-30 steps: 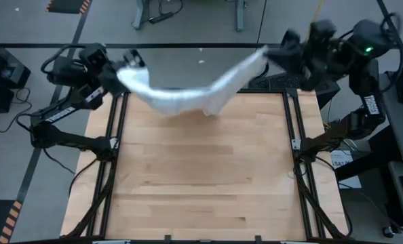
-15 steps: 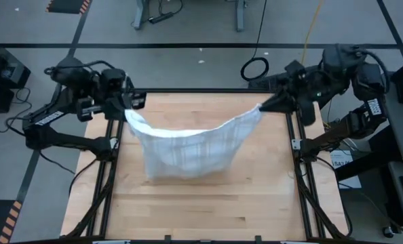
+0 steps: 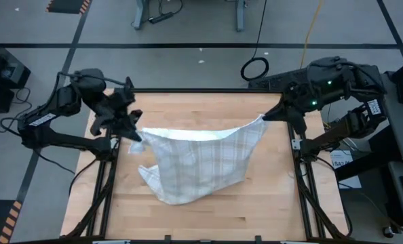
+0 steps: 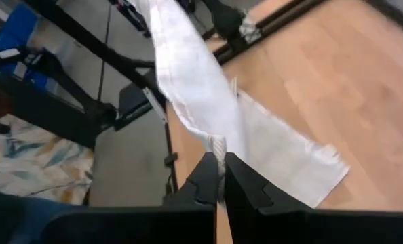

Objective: Roll towel
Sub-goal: Roll the towel

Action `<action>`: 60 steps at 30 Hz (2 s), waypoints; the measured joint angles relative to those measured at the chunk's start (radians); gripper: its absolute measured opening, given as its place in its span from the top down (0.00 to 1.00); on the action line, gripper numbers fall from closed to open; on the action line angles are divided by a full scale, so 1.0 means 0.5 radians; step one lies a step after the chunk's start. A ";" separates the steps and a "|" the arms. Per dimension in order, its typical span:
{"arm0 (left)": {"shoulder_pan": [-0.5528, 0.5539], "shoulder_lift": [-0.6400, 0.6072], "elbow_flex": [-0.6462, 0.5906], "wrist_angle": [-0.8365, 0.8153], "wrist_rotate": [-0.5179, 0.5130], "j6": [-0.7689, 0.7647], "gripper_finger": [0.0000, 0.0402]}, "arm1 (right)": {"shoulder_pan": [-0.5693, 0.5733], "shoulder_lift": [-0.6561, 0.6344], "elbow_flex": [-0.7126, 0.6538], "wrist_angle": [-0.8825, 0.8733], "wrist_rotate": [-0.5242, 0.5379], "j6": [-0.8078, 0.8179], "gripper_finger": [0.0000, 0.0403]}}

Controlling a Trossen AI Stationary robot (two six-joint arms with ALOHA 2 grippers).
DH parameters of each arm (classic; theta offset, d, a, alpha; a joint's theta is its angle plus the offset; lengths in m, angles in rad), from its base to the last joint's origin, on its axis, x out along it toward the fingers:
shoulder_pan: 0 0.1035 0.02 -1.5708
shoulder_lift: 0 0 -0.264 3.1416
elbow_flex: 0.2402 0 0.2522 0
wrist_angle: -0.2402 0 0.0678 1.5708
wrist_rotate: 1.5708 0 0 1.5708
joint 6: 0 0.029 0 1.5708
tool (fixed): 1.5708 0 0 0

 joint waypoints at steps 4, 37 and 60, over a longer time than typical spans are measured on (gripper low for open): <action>-0.156 0.000 0.000 -0.185 -0.078 0.018 0.99 | 0.002 0.000 0.000 -0.046 -0.060 0.025 1.00; -0.259 0.033 -0.001 1.245 -1.226 0.456 0.99 | -0.436 0.171 -0.002 1.255 0.723 -0.726 1.00; -0.684 1.133 -0.002 1.948 -0.866 -0.009 0.99 | -0.354 0.027 -0.059 -0.268 0.425 -0.192 1.00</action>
